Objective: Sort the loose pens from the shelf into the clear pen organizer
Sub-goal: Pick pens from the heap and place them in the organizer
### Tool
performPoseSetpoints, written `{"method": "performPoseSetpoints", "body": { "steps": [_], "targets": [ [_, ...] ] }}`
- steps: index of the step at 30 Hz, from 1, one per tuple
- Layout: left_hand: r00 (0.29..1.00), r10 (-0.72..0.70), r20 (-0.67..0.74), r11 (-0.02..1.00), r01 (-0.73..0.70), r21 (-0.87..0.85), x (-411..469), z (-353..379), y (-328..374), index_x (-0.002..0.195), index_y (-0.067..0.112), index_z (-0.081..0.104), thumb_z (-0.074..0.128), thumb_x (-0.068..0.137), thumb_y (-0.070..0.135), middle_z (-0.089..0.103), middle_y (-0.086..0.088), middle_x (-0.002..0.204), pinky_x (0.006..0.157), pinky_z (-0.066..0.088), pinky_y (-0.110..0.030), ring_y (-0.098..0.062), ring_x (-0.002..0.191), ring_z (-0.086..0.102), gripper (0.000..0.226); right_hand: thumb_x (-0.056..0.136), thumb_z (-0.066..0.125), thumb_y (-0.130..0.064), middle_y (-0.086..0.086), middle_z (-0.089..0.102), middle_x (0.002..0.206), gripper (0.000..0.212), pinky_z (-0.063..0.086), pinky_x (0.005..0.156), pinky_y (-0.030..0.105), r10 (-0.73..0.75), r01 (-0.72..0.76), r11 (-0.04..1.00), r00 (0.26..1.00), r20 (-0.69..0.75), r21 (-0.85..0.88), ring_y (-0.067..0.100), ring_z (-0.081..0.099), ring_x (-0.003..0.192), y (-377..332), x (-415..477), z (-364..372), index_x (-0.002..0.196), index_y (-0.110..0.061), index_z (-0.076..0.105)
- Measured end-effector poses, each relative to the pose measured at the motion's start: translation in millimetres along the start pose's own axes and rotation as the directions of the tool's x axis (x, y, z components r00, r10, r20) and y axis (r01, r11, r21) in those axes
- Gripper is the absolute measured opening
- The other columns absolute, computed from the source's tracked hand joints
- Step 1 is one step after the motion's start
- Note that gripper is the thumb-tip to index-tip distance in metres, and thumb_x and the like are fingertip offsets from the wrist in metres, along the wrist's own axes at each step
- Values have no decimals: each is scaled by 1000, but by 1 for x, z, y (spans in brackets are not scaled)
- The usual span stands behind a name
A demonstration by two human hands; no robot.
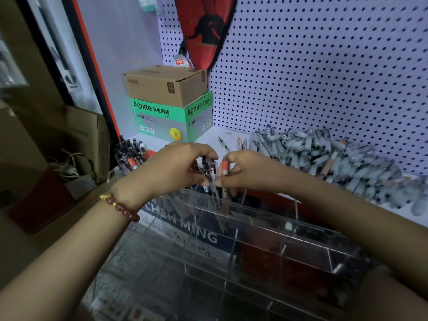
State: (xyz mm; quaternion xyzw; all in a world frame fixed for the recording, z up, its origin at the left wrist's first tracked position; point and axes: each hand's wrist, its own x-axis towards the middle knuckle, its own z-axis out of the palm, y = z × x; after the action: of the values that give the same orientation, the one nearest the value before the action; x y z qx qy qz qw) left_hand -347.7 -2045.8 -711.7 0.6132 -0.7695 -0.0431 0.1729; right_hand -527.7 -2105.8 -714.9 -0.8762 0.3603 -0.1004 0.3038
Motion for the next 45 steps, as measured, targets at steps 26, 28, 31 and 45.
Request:
{"method": "performPoseSetpoints", "body": {
  "steps": [26,28,31,45],
  "targets": [
    [999,36,-14,997,-37,-73,-2,-5,0,114,21,64,80,75,27,66,4,107,83,47,-34,-13,94,58,43,82,73,-31,-4,59,76,37,44,64,31,-30,29,964,1000,1,-264,9,53,66,-10,-3,10,71,-28,38],
    [999,38,-9,997,-39,-72,-2,-4,1,114,23,63,79,76,29,65,5,108,82,47,-32,-11,92,57,42,82,73,-32,-3,66,83,36,49,71,34,-29,29,964,1000,4,-264,12,58,74,-8,-2,11,72,-30,38],
    [999,42,-26,995,-44,-84,-1,-5,1,115,23,63,77,77,33,64,8,108,82,47,-29,-8,95,56,41,81,74,-28,-1,70,88,23,52,80,39,-6,11,987,999,31,-160,16,64,83,-7,-2,9,90,-24,53],
    [955,-44,-294,842,-123,-525,24,-10,-17,94,24,65,55,95,11,71,5,93,85,49,-19,-9,90,65,17,94,57,-14,0,62,119,24,40,80,22,113,-126,988,985,-128,-93,9,55,92,63,82,-37,117,-14,63]
  ]
}}
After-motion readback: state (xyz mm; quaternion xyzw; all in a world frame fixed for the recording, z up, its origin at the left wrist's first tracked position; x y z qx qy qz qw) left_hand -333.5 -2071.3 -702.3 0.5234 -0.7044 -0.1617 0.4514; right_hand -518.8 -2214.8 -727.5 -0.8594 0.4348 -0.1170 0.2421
